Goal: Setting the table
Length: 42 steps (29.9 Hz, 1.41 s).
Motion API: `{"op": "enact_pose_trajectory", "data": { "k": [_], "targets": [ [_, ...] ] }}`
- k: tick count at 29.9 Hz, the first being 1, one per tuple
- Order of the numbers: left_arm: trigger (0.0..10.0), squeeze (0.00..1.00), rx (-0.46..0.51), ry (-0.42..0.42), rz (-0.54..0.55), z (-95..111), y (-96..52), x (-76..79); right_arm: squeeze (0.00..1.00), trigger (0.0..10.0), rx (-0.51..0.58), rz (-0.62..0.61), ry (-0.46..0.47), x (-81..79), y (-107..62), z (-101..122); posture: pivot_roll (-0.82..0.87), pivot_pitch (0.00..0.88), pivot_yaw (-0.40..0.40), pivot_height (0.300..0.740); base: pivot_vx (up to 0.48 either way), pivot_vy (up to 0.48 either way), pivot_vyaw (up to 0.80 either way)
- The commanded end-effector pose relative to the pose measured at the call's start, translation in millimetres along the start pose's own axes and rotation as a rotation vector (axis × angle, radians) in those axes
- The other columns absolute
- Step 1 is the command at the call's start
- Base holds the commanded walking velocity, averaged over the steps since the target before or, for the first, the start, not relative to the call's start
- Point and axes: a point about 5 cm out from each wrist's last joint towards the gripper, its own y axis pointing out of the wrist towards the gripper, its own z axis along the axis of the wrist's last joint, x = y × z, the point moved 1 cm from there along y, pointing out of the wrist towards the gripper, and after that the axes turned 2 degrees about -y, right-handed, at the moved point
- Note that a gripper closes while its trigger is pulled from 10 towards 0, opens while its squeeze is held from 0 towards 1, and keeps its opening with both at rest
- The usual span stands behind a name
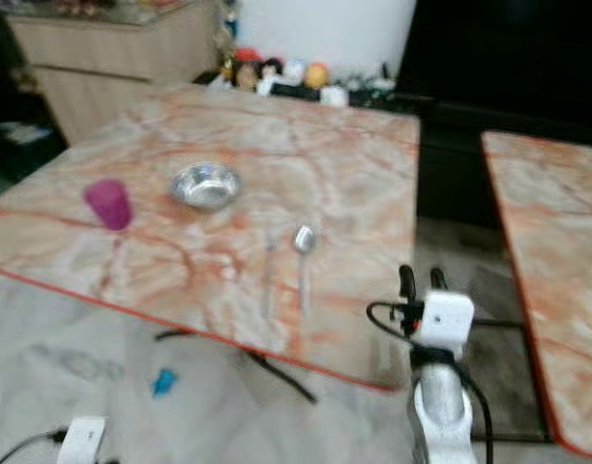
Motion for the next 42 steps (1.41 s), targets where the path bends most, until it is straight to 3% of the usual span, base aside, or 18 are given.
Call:
{"op": "enact_pose_trajectory", "data": {
  "k": [1, 35, 42],
  "targets": [
    [10.0, 0.0, 0.002, -0.006, -0.013, 1.7, 1.0, 5.2, 0.0, 10.0, -0.025, -0.033, -0.003, 9.5, -3.9, -5.0, 0.06, 0.0, -0.032, 0.74, 0.0, 0.371, 0.0],
    [10.0, 0.0, 0.003, -0.005, -0.014, 2.1, 1.0, 4.9, 0.0, 10.0, -0.015, -0.025, -0.002, 9.2, 0.2, -2.4, 0.07, 0.0, -0.032, 0.74, 0.0, 0.373, 0.0],
    [10.0, 0.0, 0.008, 0.012, -0.017, 4.1, 2.0, 10.2, 0.0, 10.0, -0.016, -0.028, 0.0, 10.3, 0.0, -2.5, 0.07, 0.0, -0.032, 0.74, 0.0, 0.0, 0.0]
  ]
}}
